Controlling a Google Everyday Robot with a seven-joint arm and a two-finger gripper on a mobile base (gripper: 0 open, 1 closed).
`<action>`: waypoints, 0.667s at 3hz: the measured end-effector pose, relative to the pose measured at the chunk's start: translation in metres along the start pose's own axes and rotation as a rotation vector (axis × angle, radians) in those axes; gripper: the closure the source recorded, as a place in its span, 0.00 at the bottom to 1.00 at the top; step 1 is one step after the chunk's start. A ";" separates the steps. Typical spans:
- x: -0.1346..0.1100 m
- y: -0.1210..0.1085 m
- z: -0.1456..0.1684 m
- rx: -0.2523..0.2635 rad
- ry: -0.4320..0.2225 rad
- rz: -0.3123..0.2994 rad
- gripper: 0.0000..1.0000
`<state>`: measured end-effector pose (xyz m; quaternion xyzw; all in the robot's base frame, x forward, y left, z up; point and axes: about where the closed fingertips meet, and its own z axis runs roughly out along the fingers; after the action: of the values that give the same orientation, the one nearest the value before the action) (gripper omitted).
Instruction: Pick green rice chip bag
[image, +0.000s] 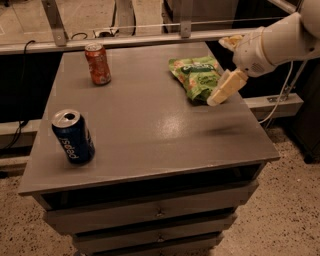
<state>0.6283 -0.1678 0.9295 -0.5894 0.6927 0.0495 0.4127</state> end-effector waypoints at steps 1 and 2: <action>0.009 -0.020 0.034 0.014 -0.048 0.052 0.00; 0.022 -0.034 0.064 0.009 -0.065 0.121 0.00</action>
Offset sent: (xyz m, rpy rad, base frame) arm 0.0959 0.0057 -0.0668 0.1786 0.0838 -0.1105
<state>0.6911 -0.1594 0.8874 -0.5429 0.7133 0.0903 0.4340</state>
